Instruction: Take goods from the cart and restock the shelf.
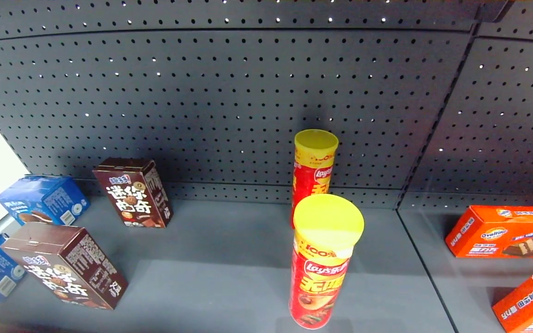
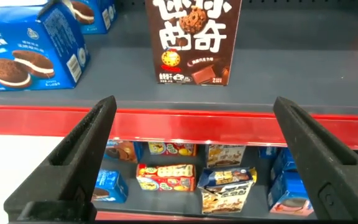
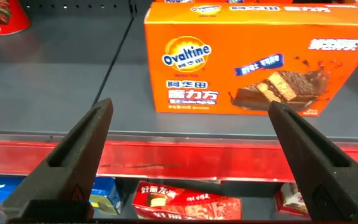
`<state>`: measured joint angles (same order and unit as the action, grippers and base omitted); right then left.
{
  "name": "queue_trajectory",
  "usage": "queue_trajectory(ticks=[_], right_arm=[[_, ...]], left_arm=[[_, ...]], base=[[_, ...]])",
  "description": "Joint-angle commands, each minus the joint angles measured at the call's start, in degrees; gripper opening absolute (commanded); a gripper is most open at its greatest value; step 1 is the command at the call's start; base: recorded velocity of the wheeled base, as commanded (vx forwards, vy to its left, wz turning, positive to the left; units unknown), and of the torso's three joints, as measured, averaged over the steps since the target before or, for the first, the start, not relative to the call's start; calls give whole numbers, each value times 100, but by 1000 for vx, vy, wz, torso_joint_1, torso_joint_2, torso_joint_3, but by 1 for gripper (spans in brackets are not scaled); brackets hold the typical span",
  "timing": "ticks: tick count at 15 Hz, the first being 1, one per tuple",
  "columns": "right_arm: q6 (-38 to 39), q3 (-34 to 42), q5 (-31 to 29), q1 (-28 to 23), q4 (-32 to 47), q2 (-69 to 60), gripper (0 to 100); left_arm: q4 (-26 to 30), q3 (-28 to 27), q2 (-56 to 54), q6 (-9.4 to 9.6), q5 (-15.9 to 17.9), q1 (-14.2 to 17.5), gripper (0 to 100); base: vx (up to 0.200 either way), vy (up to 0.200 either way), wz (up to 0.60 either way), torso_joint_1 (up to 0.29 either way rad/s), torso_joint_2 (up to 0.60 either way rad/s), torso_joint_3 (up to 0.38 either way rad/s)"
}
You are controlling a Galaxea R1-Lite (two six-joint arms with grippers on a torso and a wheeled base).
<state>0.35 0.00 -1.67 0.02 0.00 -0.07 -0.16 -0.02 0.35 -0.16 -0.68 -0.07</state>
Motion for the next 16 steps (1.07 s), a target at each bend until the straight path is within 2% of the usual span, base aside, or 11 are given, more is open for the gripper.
queue_trajectory(ticks=[1, 12, 14, 16], right_arm=[[0, 0, 0, -2, 0, 7, 100], [-9, 0, 0, -2, 0, 7, 100], [0, 0, 0, -2, 0, 7, 100], [0, 0, 0, -2, 0, 7, 100]], left_arm=[[-2, -6, 9, -2, -2, -1, 100], [-2, -6, 9, -11, -2, -1, 100], [-2, -6, 9, -2, -2, -1, 100], [-2, -6, 9, -11, -2, -1, 100]], base=[[0, 0, -600, -2, -7, 2], [0, 0, 0, 0, 0, 0], [0, 0, 600, 0, 0, 0], [0, 0, 0, 0, 0, 0]])
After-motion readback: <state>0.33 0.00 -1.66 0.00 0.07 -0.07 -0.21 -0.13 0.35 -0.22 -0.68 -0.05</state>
